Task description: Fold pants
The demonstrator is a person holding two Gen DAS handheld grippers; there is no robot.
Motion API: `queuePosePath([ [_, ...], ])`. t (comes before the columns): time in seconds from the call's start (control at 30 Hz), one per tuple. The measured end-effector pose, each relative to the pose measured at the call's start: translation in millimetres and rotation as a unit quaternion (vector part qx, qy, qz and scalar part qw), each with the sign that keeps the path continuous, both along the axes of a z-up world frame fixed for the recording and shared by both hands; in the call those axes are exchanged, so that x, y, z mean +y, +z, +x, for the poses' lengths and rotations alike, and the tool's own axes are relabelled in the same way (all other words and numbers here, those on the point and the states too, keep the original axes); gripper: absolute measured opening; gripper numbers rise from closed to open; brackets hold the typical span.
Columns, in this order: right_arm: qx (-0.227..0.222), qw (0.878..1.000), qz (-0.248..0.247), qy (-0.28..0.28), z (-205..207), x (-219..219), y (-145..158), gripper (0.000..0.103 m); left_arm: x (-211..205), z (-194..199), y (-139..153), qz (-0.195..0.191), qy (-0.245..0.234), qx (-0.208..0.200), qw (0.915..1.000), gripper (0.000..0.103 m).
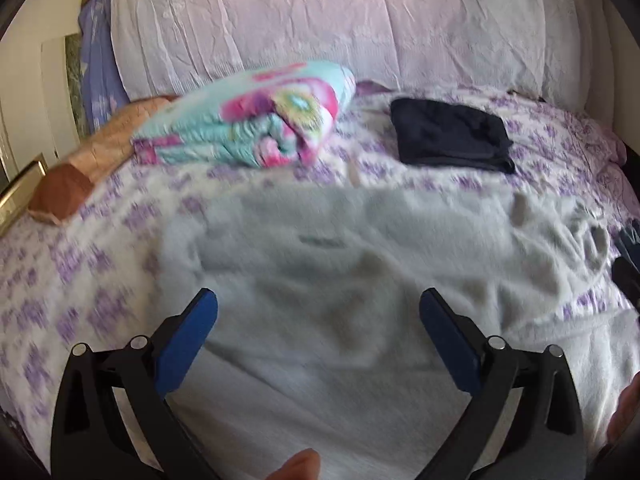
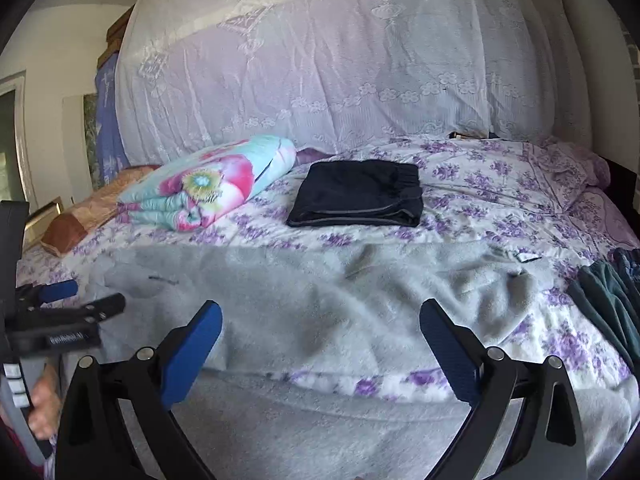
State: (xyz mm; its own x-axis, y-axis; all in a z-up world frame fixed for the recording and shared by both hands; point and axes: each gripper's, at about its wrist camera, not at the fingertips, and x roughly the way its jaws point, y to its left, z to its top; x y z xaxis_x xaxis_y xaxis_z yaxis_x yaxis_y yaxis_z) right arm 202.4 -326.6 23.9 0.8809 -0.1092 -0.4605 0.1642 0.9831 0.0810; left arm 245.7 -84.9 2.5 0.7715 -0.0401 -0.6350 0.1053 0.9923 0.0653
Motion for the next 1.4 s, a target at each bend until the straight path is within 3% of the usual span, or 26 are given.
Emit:
queuePosePath([
  [0.13, -0.017, 0.997, 0.08, -0.014, -4.1, -33.7, -8.6, 0.1, 23.7, 25.2, 12.6, 0.003, 0.025, -0.025, 0.9994, 0.099],
  [0.27, 0.012, 0.99, 0.142, -0.012, 7.0, -50.1, -30.8, 0.1, 46.9, 43.8, 10.6, 0.019, 0.072, -0.066, 0.995, 0.099],
  [0.33, 0.026, 0.989, 0.144, -0.013, 13.0, -50.6, -39.5, 0.1, 60.5, 49.7, 5.5, 0.013, 0.087, -0.078, 0.9931, 0.099],
  [0.5, 0.046, 0.99, 0.13, -0.006, 21.1, -41.8, -49.0, 0.1, 93.0, 62.3, 3.2, -0.049, 0.103, -0.048, 0.9923, 0.099],
  [0.7, 0.042, 0.991, 0.129, 0.008, 20.7, -41.7, -49.1, 0.1, 103.4, 61.3, 3.2, -0.017, 0.128, -0.062, 0.9898, 0.099],
  [0.77, 0.039, 0.991, 0.131, 0.01, 19.9, -42.8, -47.8, 0.1, 107.4, 60.4, 1.1, -0.009, 0.112, -0.076, 0.9907, 0.099],
  [0.87, 0.019, 0.991, 0.133, 0.023, 15.2, -41.5, -41.0, 0.1, 123.9, 68.8, -1.6, -0.023, 0.1, -0.047, 0.9936, 0.099],
  [0.93, 0.002, 0.991, 0.128, 0.046, 12.5, -38.0, -31.7, 0.1, 139.8, 79.8, -7.7, -0.078, 0.075, -0.005, 0.9941, 0.099],
  [1.0, -0.004, 0.99, 0.118, 0.074, 14.7, -34.6, -23.1, 0.1, 154.9, 89.6, -15.2, -0.148, 0.047, 0.033, 0.9873, 0.099],
  [1.03, 0.0, 0.99, 0.11, 0.088, 18.2, -32.5, -19.0, 0.1, 157.5, 91.5, -17.4, -0.163, 0.041, 0.04, 0.985, 0.099],
  [1.13, 0.032, 0.989, 0.087, 0.118, 33.6, -31.2, -10.0, 0.1, 157.4, 100.7, -22.5, -0.15, 0.03, 0.051, 0.9868, 0.099],
  [1.27, 0.049, 0.987, 0.098, 0.12, 41.0, -34.8, -9.4, 0.1, 160.6, 118.0, -29.3, -0.127, 0.009, 0.068, 0.9895, 0.099],
  [1.33, 0.054, 0.985, 0.115, 0.116, 41.3, -37.6, -15.6, 0.1, 167.8, 129.1, -37.6, -0.134, -0.002, 0.093, 0.9866, 0.099],
  [1.4, 0.056, 0.983, 0.129, 0.115, 41.9, -39.4, -22.9, 0.1, 176.7, 139.8, -48.6, -0.177, -0.032, 0.132, 0.9748, 0.098],
])
